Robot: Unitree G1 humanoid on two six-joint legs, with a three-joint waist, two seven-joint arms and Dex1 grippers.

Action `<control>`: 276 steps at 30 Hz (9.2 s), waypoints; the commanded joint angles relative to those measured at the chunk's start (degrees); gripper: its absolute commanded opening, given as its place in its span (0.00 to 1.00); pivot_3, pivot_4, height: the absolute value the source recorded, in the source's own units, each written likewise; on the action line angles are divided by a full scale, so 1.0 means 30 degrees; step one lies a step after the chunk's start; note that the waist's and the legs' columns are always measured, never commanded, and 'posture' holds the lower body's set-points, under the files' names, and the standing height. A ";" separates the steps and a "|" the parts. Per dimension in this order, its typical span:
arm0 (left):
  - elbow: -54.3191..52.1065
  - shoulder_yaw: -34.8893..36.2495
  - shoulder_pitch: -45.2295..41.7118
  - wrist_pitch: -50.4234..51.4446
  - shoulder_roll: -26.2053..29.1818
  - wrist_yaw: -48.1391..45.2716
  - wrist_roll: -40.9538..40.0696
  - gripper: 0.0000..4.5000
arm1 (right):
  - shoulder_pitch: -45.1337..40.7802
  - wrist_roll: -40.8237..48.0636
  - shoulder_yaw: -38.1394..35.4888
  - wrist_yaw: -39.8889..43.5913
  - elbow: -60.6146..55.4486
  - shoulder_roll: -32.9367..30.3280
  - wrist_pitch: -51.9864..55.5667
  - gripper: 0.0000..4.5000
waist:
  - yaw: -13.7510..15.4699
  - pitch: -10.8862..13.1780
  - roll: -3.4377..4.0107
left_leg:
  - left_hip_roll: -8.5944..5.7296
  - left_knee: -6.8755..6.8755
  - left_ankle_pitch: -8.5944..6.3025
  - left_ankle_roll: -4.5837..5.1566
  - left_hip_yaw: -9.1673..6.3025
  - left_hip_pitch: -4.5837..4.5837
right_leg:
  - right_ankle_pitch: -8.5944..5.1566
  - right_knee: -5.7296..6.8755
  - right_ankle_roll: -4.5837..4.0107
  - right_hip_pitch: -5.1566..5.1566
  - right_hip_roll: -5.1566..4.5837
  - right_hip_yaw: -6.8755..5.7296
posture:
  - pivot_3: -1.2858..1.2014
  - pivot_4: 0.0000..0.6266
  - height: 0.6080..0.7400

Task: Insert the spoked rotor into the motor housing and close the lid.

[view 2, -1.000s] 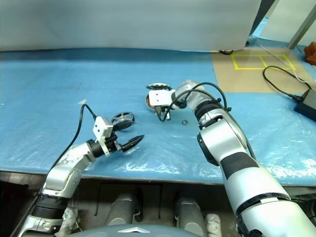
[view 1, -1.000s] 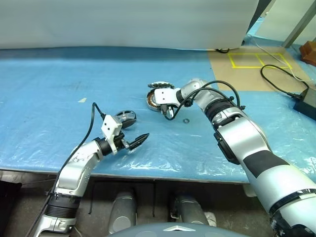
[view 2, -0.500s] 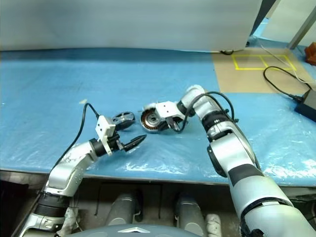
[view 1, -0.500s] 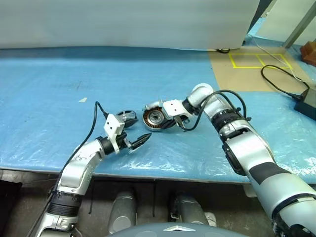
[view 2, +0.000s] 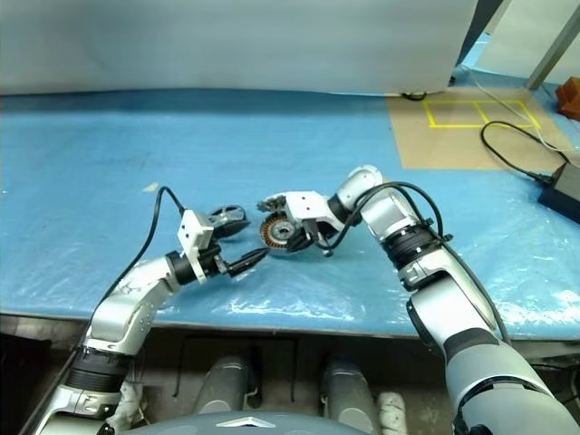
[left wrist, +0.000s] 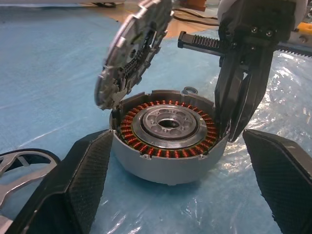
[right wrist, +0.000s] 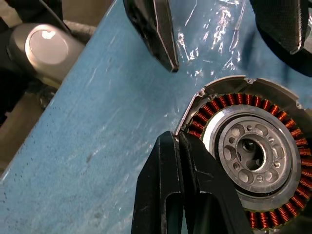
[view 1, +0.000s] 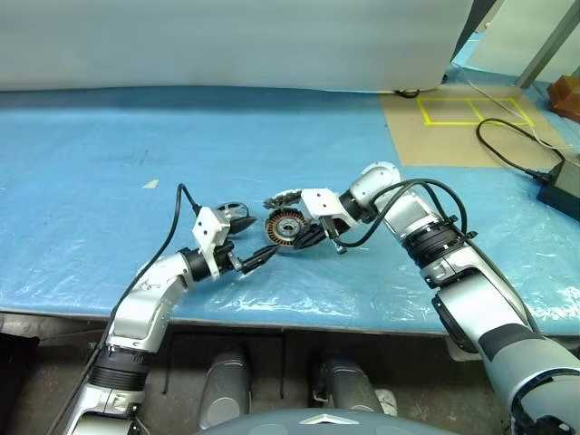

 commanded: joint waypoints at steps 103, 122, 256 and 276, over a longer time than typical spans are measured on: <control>-0.0122 0.0480 -0.1209 0.0528 0.1123 -0.0649 -0.0528 1.00 | 0.9381 0.2803 -0.7148 -1.2724 0.2613 -0.1805 -0.3701 0.14 | 0.0226 -0.0029 -0.0062 | -0.0028 -0.0645 0.0007 -0.0155 0.0152 0.0767 | -0.0003 -0.0663 0.0020 0.0772 -0.0003 0.0005 | 0.52 0.24 1.00; -0.0893 0.1060 -0.1106 0.1339 0.1595 -0.0778 -0.1494 1.00 | 0.9209 0.7105 -0.6430 -0.8387 -0.8824 -0.2760 0.4213 0.14 | 0.0087 -0.0020 -0.0052 | 0.0007 -0.0648 0.0047 -0.0079 0.0195 0.0357 | 0.0001 -0.0628 0.0025 0.0322 0.0010 0.0005 | 0.52 0.24 1.00; -0.1784 0.0112 0.0010 0.1030 0.1426 -0.0602 -0.0873 1.00 | 0.6595 0.6680 -0.4431 -0.7949 -0.5899 0.1048 0.5184 0.01 | 0.0012 -0.0022 -0.0055 | 0.0094 -0.0517 0.0052 -0.0094 0.0371 0.0467 | -0.0002 -0.0405 0.0019 0.0339 0.0007 0.0067 | 0.52 0.24 1.00; -0.1715 0.0150 0.0200 0.0830 0.1393 -0.0579 -0.0841 1.00 | 0.6542 0.3732 -0.3552 -0.9229 -0.3056 0.1780 0.0990 0.01 | -0.0003 -0.0022 -0.0055 | 0.0095 -0.0516 0.0052 -0.0094 0.0374 0.0471 | -0.0002 -0.0401 0.0018 0.0341 0.0006 0.0067 | 0.52 0.24 1.00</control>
